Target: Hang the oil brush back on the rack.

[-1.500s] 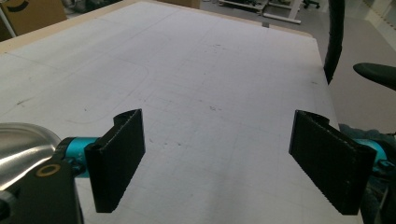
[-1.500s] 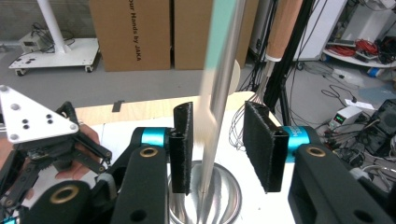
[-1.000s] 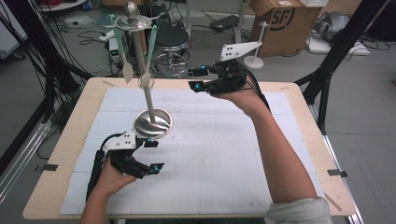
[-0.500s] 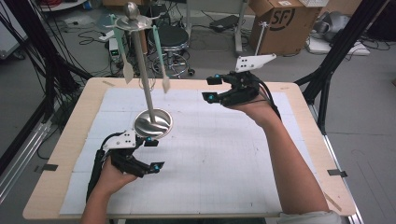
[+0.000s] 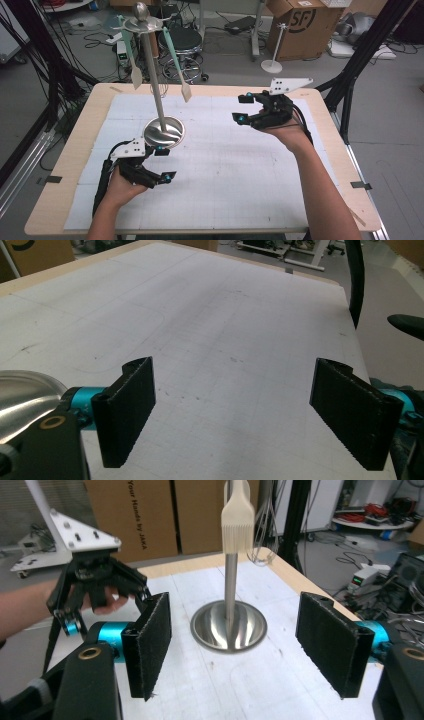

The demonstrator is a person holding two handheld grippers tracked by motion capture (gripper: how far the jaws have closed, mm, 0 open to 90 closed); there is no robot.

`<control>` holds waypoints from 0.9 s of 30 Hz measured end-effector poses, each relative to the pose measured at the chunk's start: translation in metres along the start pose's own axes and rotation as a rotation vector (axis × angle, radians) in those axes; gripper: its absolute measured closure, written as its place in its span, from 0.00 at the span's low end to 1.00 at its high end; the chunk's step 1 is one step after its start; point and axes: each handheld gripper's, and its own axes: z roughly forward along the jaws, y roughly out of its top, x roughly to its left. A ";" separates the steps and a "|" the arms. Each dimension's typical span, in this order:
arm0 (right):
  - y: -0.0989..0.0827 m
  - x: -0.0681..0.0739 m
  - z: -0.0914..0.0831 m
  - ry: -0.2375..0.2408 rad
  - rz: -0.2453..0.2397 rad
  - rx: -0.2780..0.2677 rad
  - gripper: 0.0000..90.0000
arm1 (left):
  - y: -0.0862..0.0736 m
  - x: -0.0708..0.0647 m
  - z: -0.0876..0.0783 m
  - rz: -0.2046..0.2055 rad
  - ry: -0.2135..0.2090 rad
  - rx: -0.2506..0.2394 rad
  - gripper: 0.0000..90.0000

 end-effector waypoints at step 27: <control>-0.094 0.032 -0.036 -0.120 0.087 0.099 0.21 | -0.001 0.002 0.005 -0.008 0.015 0.015 0.19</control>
